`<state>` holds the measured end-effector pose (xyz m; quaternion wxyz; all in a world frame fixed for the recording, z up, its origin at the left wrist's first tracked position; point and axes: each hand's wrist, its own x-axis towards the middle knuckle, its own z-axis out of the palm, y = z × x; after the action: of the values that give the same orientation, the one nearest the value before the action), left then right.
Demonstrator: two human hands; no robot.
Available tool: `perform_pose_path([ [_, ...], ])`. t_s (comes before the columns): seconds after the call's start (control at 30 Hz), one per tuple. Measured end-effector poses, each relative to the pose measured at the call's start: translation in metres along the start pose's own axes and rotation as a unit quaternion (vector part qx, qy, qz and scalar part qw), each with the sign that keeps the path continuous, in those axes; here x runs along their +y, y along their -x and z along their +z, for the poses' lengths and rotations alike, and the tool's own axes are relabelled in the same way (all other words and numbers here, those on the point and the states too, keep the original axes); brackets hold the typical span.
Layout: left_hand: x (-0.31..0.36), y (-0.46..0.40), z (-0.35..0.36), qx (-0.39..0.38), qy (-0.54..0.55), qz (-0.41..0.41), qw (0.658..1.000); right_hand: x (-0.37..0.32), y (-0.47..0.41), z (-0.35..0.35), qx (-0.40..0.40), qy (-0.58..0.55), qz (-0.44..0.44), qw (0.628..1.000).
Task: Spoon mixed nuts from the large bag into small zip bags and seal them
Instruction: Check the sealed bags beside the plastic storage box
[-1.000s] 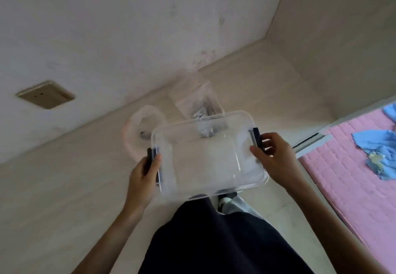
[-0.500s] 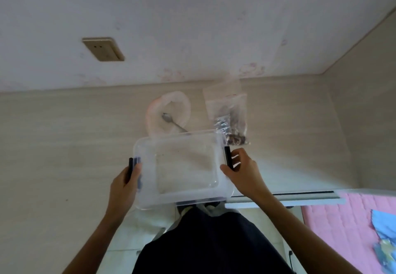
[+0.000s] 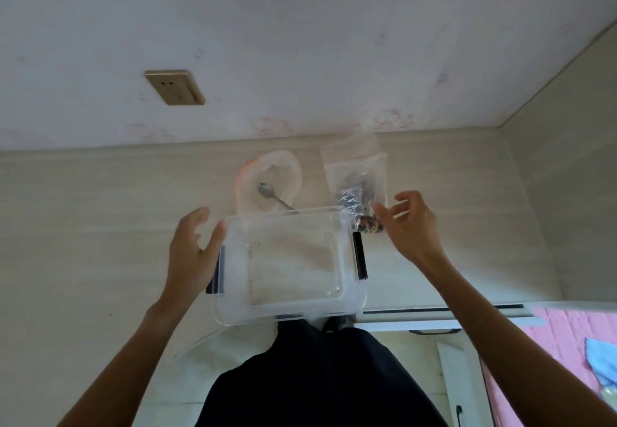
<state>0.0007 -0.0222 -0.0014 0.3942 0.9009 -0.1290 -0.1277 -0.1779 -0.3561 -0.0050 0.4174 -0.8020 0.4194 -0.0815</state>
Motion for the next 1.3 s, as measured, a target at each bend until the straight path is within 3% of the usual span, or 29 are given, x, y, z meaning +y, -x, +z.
perform_pose_path([
  [0.17, 0.055, -0.045, 0.039, -0.077, -0.014, 0.152, 0.985, -0.012, -0.055, -0.002, 0.009, 0.028, -0.068, 0.997],
  [0.27, 0.085, -0.068, 0.079, -0.147, -0.023, 0.16, 0.976, -0.01, -0.077, 0.005, -0.039, 0.056, -0.031, 0.997],
  [0.37, 0.111, -0.087, 0.12, -0.243, -0.056, 0.091, 0.964, -0.007, -0.084, 0.012, -0.08, 0.003, 0.032, 0.996],
  [0.47, 0.133, -0.102, 0.149, -0.293, -0.088, -0.014, 0.952, -0.003, -0.082, 0.015, -0.067, -0.075, 0.078, 0.992],
  [0.6, 0.15, -0.102, 0.168, -0.318, 0.143, -0.207, 0.914, 0.002, -0.076, 0.012, -0.053, -0.143, 0.094, 0.984],
  [0.67, 0.151, -0.1, 0.174, -0.295, 0.162, -0.213, 0.917, 0.004, -0.072, 0.007, -0.054, -0.132, 0.073, 0.987],
  [0.77, 0.153, -0.092, 0.176, -0.277, 0.157, -0.153, 0.936, 0.009, -0.066, -0.003, -0.042, -0.157, 0.057, 0.985],
  [0.9, 0.152, -0.083, 0.18, -0.239, 0.092, 0.015, 0.967, 0.022, -0.054, -0.027, -0.019, -0.192, 0.056, 0.98],
  [1.03, 0.162, -0.061, 0.177, -0.277, 0.091, 0.122, 0.949, 0.04, -0.034, -0.058, 0.006, -0.179, -0.001, 0.984],
  [1.17, 0.166, -0.036, 0.182, -0.326, 0.096, 0.176, 0.924, 0.06, -0.015, -0.087, 0.019, -0.138, -0.038, 0.99],
  [1.3, 0.162, -0.016, 0.199, -0.303, 0.048, 0.255, 0.917, 0.083, 0.001, -0.103, 0.046, -0.052, -0.054, 0.996],
])
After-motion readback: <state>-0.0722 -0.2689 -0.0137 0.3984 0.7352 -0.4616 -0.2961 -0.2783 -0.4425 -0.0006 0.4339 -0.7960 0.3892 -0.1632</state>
